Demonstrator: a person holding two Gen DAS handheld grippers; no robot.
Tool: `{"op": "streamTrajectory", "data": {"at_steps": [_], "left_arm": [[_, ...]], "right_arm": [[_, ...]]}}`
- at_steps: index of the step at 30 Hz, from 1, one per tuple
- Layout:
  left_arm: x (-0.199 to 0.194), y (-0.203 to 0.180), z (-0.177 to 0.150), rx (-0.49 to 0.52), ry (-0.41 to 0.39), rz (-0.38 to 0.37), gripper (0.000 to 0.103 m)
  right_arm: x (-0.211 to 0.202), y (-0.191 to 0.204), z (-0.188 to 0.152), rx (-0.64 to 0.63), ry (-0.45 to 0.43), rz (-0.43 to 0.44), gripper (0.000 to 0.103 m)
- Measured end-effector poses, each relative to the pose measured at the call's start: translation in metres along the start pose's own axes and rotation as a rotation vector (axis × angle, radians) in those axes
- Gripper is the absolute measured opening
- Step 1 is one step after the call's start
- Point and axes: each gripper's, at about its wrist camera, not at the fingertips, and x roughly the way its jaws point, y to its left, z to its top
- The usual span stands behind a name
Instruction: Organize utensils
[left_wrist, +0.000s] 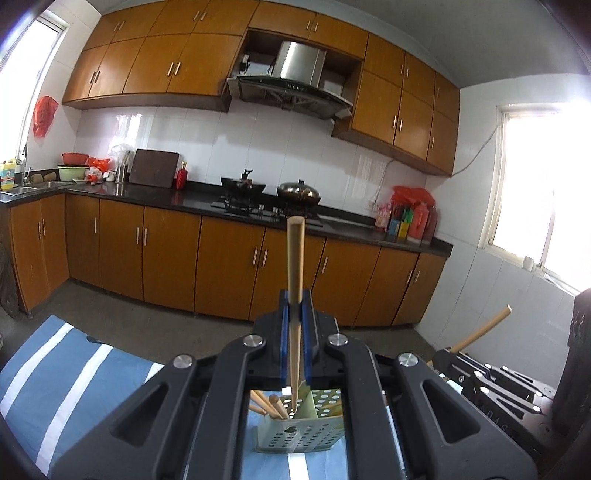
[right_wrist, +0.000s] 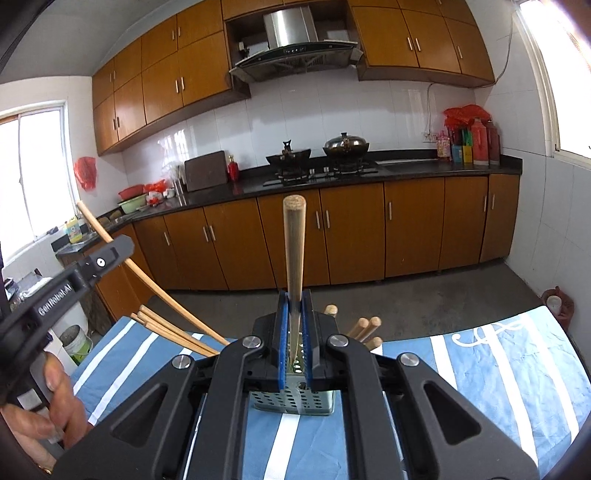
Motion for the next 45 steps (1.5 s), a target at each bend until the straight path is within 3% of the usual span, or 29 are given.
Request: {"op": "streamTrajectory", "data": {"at_steps": [6,9,17,21,23,28,29,35,45], "left_arm": [[0.016,0.004,-0.011,-0.005,0.043,0.003,0.009],[0.01,0.009,-0.009,-0.004,0.026,0.011,0.019],[-0.035,0.04,-0.004,-0.051,-0.016,0.039,0.037],[-0.064,0.055,-0.017,-0.044,-0.009,0.091,0.052],[-0.078,0.06,-0.029,-0.023,0.004,0.116,0.066],[-0.109,0.064,-0.062,0.017,0.034,0.12,0.094],[-0.115,0.064,-0.069,0.022,0.034,0.117,0.098],[-0.144,0.051,-0.115,0.104,0.039,0.166,0.099],[-0.168,0.043,-0.171,0.166,0.051,0.209,0.099]], "right_arm": [[0.007,0.003,-0.004,-0.005,0.02,-0.013,0.012],[0.0,0.0,-0.001,-0.002,-0.005,-0.022,0.03],[-0.036,-0.007,-0.003,0.023,-0.082,-0.042,0.035],[-0.059,-0.006,-0.017,0.022,-0.12,-0.057,0.051],[-0.068,-0.002,-0.026,0.009,-0.136,-0.067,0.06],[-0.091,0.013,-0.056,-0.043,-0.19,-0.103,0.099],[-0.096,0.017,-0.063,-0.056,-0.205,-0.112,0.101],[-0.105,0.038,-0.102,-0.153,-0.202,-0.164,0.101],[-0.111,0.038,-0.156,-0.113,-0.146,-0.19,0.101]]}}
